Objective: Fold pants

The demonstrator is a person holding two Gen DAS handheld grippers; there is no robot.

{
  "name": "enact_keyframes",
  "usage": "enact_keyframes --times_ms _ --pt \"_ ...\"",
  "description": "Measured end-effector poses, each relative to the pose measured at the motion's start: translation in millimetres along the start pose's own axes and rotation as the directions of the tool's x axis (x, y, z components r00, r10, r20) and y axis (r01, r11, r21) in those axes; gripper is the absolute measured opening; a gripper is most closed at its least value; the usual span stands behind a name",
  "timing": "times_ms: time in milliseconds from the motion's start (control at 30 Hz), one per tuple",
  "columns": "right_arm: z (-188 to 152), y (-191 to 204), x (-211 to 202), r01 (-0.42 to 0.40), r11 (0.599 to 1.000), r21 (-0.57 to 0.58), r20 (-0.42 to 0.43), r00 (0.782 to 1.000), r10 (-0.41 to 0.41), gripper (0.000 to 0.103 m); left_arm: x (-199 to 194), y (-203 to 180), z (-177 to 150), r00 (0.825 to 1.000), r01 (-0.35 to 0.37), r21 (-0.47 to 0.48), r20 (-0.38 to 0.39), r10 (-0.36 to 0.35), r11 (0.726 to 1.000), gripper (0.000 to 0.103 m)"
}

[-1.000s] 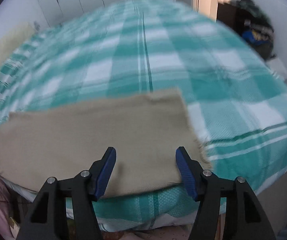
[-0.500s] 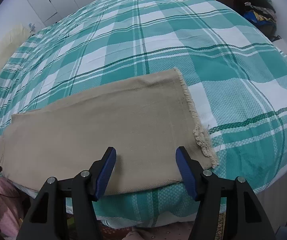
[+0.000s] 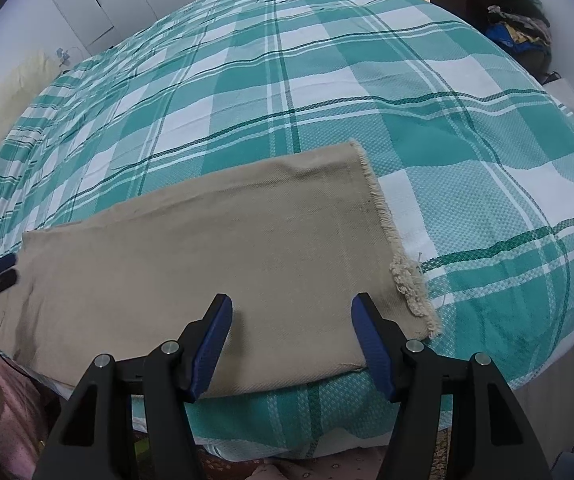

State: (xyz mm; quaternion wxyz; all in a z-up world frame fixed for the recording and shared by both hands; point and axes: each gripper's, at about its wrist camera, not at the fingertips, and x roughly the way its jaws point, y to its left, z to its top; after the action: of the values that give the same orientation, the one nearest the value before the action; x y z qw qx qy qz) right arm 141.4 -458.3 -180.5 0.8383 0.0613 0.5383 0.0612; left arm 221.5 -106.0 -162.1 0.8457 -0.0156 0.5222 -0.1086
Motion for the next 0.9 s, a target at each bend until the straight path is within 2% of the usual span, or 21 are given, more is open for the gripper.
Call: enact_keyframes --times_ms 67,167,300,400,467,533,567,600,667,700,767,900 --pt "-1 -1 -1 -0.001 1.000 0.000 0.004 1.000 0.001 0.062 9 -17 -8 0.999 -0.011 0.056 -0.030 0.013 0.998 0.089" --pt "-1 -2 -2 -0.004 1.000 0.000 0.009 1.000 0.004 0.062 15 -35 -36 0.997 -0.024 0.126 -0.076 0.033 0.992 0.089" --pt "-2 -4 -5 -0.018 1.000 0.017 0.023 1.000 0.017 0.062 12 -46 -59 0.997 -0.025 0.130 -0.068 0.034 0.991 0.090" --pt "-2 -8 -7 -0.033 0.998 0.048 0.036 0.999 0.032 0.062 15 -52 -61 0.997 -0.037 0.137 -0.061 0.046 0.990 0.091" --pt "-3 -13 -13 -0.051 0.995 0.083 0.070 0.997 0.046 0.062 20 -52 -64 0.997 -0.040 0.134 -0.064 0.049 0.990 0.092" --pt "-6 -26 -27 -0.116 0.981 0.156 0.149 0.984 0.093 0.062 23 -53 -67 0.996 -0.049 0.153 -0.066 0.060 0.987 0.093" --pt "-9 -36 -35 -0.160 0.964 0.212 0.193 0.974 0.119 0.062 24 -54 -68 0.996 -0.052 0.158 -0.064 0.063 0.986 0.093" --pt "-16 -52 -47 -0.230 0.923 0.308 0.249 0.956 0.155 0.062 24 -54 -68 0.996 -0.054 0.159 -0.062 0.064 0.986 0.093" --pt "-27 -73 -61 -0.315 0.850 0.423 0.302 0.933 0.196 0.062 23 -53 -67 0.996 -0.049 0.149 -0.063 0.059 0.988 0.093" --pt "-33 -80 -65 -0.331 0.823 0.461 0.305 0.930 0.204 0.062 23 -52 -68 0.996 -0.048 0.145 -0.062 0.058 0.988 0.094" --pt "-39 -85 -65 -0.343 0.797 0.498 0.275 0.934 0.230 0.062 24 -52 -69 0.997 -0.049 0.139 -0.058 0.057 0.989 0.094" --pt "-41 -72 -38 -0.374 0.758 0.534 0.158 0.925 0.345 0.062 24 -53 -69 0.997 -0.054 0.140 -0.051 0.062 0.989 0.095"
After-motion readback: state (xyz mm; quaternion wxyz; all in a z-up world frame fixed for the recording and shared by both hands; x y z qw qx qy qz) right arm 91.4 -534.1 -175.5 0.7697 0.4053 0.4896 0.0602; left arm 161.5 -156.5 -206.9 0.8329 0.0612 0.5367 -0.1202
